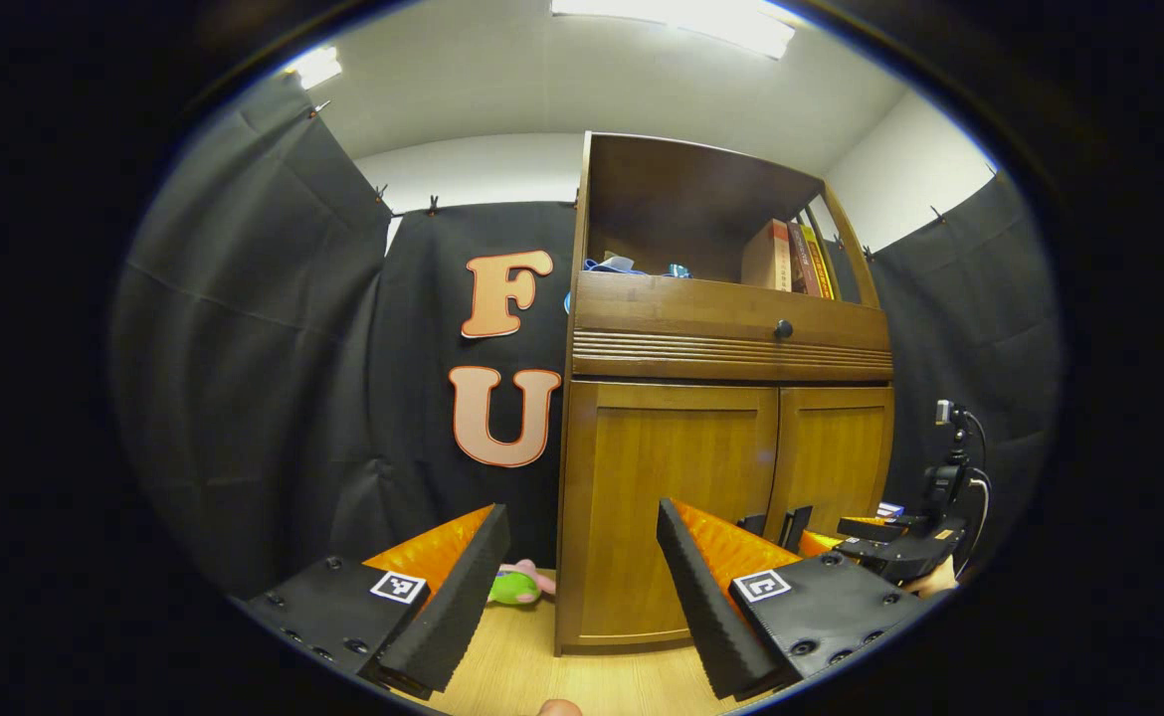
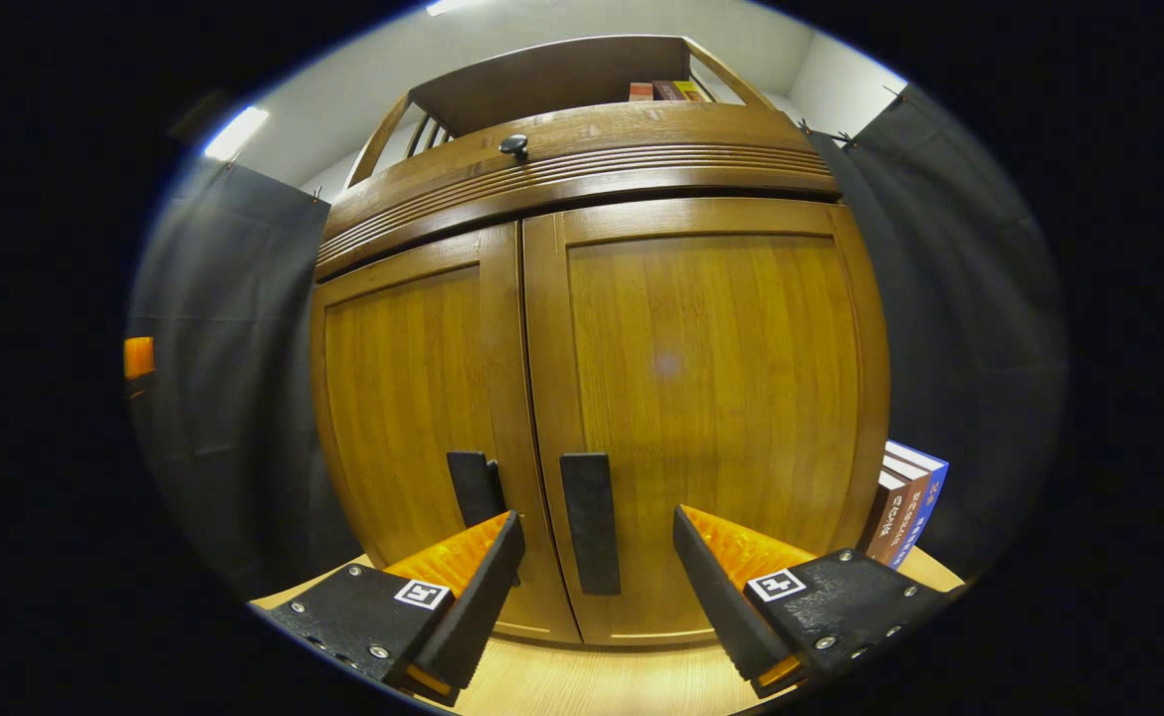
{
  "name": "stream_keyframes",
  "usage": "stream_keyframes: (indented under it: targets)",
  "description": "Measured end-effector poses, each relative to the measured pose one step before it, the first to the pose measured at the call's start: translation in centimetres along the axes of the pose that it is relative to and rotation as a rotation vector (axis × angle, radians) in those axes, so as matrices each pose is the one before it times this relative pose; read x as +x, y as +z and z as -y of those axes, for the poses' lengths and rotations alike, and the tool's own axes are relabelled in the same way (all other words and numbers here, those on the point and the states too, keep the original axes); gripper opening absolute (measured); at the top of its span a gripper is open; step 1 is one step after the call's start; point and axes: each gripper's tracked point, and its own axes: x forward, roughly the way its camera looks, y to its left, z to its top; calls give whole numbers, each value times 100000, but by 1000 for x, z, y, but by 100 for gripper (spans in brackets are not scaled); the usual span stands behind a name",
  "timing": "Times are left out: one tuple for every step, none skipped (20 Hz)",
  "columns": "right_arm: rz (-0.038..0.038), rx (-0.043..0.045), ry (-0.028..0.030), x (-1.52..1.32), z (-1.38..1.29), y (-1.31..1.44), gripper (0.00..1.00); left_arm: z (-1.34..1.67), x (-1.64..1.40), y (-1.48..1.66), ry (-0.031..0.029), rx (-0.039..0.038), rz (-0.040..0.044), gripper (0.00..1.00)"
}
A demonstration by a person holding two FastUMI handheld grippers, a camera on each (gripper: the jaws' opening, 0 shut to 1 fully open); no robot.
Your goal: Open the right door of the double-door shoe cabinet with the right hand, and open the left door with the left hand.
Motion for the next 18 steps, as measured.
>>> stream_keyframes:
  targets:
    - [-504,-568,-1008,533,113,-370,100,-192,122,-33,663,549,354,99]
    - [-717,-518,-794,659,178,-513,94,-270,81,-28,662,311,175,99]
    - [-643,-525,-161,637,8,-484,100,-202,-1,-207,337,-62,-102,99]
    - [-567,-614,-360,589,-134,-330,100,-116,64,-184,-188,-275,-427,94]
    - [-386,-472,-199,511,-130,-287,92,-13,326,-270,-300,-377,-439,94]
    - [-486,-774,-252,379,-87,-315,91,-167,211,-158,168,-213,-346,94]
    - [-666,-652,-435,361,-32,-416,99,-232,220,-167,188,-54,-267,94]
    - [-498,-148,2,406,-74,-204,72,-151,177,-157,183,0,-353,94]
    - [-451,231,683,251,-239,-228,79,-104,117,-281,197,92,-254,94]
    - [-429,269,621,278,-213,-128,77,-142,183,-146,187,359,-138,94]
    - [-210,113,612,173,-151,-130,73,-176,98,-136,524,527,89,94]
    - [-157,35,128,195,-89,-48,71,-224,102,14,465,564,145,95]
    - [-144,126,-134,190,19,-113,67,-132,157,-107,239,310,91,96]
    - [-192,312,-337,195,8,-109,65,-131,98,-69,126,-143,-115,98]
    - [-175,46,-200,201,90,-112,60,-130,63,-163,35,-379,-361,99]
    - [17,-228,-800,143,160,-62,50,-132,-16,-166,98,-359,-351,94]
    - [156,-92,-869,134,229,-65,40,-220,38,-99,177,-59,-270,94]
    - [206,58,-915,-76,278,17,58,-258,-7,-50,512,167,-133,96]
